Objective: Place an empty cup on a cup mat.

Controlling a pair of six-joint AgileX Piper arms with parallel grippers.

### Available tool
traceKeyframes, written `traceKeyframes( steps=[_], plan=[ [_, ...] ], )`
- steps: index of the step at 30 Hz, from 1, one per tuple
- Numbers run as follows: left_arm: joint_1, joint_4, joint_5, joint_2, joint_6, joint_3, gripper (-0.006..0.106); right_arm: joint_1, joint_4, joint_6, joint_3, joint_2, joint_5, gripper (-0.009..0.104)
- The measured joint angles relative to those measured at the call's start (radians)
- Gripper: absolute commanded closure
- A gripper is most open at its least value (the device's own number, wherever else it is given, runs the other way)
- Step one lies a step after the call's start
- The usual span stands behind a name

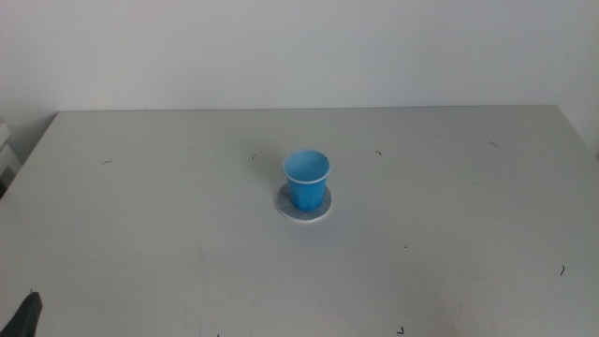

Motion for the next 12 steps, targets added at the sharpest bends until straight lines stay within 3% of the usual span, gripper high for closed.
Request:
traceKeyframes(
  steps=[12],
  plan=[
    [0.0,-0.001,0.007,-0.105,0.001,0.064,-0.005,0.0,0.0,0.0,0.0,0.0,0.0,0.001]
  ],
)
